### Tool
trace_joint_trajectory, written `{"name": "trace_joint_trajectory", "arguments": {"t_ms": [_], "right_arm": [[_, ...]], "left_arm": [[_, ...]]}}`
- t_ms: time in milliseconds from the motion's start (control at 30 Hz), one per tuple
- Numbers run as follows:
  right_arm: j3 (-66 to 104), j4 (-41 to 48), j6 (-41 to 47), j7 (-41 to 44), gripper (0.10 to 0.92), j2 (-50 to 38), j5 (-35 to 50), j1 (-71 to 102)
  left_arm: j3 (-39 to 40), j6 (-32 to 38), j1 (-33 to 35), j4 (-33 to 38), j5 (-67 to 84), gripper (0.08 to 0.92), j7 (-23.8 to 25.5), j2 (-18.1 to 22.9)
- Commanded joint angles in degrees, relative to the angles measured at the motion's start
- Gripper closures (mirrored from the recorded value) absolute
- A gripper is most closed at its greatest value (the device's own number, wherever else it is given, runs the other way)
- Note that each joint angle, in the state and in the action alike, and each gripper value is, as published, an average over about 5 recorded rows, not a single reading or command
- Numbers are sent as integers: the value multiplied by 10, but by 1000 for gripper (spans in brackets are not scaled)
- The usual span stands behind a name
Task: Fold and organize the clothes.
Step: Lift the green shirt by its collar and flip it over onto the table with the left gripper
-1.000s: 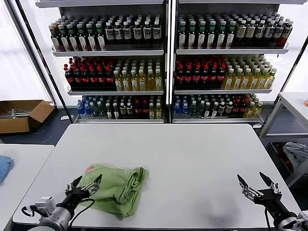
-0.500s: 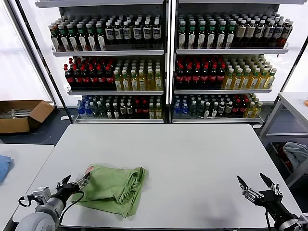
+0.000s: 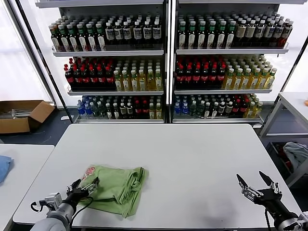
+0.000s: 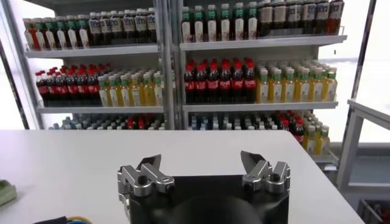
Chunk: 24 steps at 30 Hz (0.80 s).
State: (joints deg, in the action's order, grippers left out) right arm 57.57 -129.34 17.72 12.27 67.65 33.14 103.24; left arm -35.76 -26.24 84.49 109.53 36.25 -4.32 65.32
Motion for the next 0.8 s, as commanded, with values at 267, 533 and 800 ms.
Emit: {"name": "trace_joint_trajectory", "arguments": {"t_ms": [267, 533, 800], "right_arm": [[3, 4, 0, -1, 203, -1, 4, -1], [0, 4, -1, -2, 203, 0, 5, -2], [0, 2, -3, -1, 203, 1, 6, -4]], "left_arm": [[13, 15, 18, -10, -18, 345, 17, 28], [-1, 28, 19, -11, -15, 579, 16, 31], [-73, 39, 11, 0, 27, 802, -5, 15]]}}
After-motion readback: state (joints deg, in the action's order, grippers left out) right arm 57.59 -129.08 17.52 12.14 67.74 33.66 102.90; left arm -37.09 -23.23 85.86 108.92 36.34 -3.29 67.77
